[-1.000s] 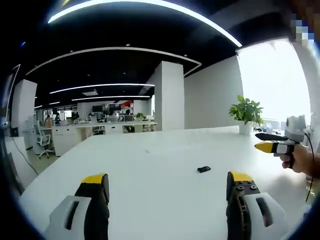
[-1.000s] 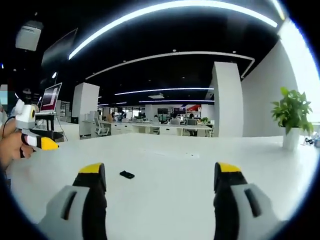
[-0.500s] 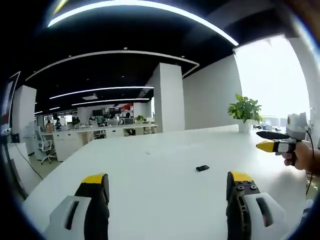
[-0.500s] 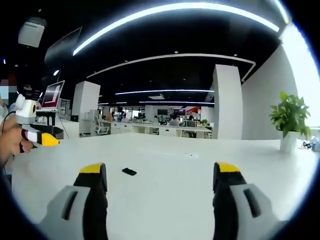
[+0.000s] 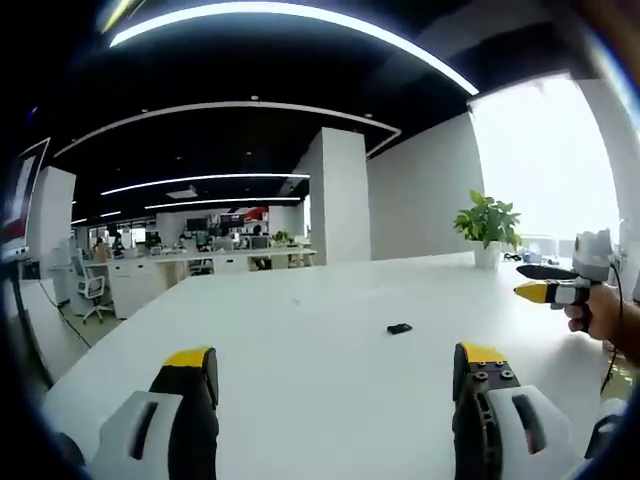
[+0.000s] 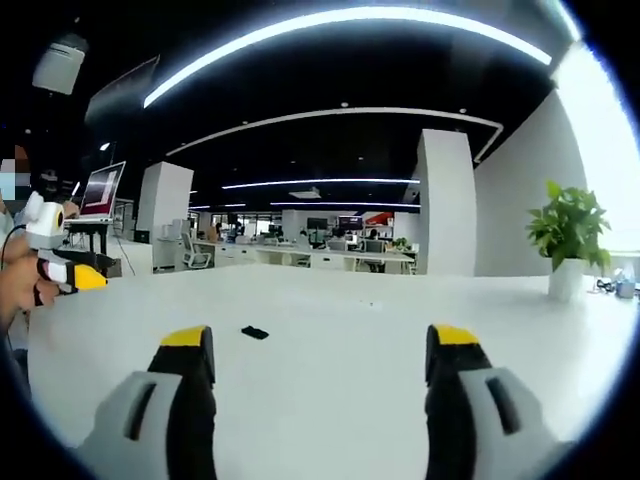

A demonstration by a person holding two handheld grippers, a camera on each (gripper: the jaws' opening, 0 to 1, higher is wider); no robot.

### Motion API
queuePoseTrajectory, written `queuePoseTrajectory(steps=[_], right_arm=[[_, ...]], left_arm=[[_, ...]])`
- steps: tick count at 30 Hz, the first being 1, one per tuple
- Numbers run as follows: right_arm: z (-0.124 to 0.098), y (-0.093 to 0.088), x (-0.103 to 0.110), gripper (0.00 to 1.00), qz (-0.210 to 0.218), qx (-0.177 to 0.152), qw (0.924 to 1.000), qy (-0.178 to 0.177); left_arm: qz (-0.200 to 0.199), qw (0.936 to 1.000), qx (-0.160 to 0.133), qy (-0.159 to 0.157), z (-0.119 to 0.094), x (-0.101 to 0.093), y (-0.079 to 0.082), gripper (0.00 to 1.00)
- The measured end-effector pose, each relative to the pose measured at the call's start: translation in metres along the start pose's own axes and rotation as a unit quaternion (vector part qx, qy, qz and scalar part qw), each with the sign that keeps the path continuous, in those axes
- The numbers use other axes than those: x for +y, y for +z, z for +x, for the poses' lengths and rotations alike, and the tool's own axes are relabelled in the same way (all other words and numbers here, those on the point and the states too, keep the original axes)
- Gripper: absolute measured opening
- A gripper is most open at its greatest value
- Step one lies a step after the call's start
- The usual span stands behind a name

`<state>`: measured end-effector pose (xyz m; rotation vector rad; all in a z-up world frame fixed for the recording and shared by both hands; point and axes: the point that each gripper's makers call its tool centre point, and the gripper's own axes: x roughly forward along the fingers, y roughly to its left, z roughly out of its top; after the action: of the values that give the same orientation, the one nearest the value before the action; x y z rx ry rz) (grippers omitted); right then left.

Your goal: Snap the two parts of the plastic buckle together until the buckle closes and remains connected.

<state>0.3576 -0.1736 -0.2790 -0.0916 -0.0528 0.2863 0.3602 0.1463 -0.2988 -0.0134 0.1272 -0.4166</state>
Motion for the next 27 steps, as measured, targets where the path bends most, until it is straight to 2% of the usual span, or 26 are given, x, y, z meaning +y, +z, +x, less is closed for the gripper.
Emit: queuePoseTrajectory(steps=[3, 10, 17, 25, 27], right_arm=[[-0.002, -0.003, -0.001, 0.88, -0.006, 0.006, 1.0000, -0.003], [-0.020, -0.005, 0.007, 0.90, -0.031, 0.004, 0.9995, -0.003], [-0.035, -0.003, 0.010, 0.92, -0.024, 0.002, 0.9997, -0.004], [-0.063, 0.005, 0.011, 0.92, -0.005, -0.008, 0.9999, -0.012], [-0.068, 0.005, 0.009, 0.92, -0.002, -0.009, 0.9999, -0.014]], left_arm=[[-0.001, 1.0000, 0.005, 0.003, -0.004, 0.001, -0.006, 1.00], [0.005, 0.9999, -0.012, 0.003, -0.032, -0.010, -0.001, 1.00], [0.002, 0.9997, -0.024, 0.002, -0.047, -0.013, 0.004, 1.00], [0.001, 0.9997, -0.022, -0.001, -0.062, -0.020, -0.003, 1.00], [-0.009, 0.9996, -0.025, -0.003, -0.068, -0.022, -0.004, 1.00]])
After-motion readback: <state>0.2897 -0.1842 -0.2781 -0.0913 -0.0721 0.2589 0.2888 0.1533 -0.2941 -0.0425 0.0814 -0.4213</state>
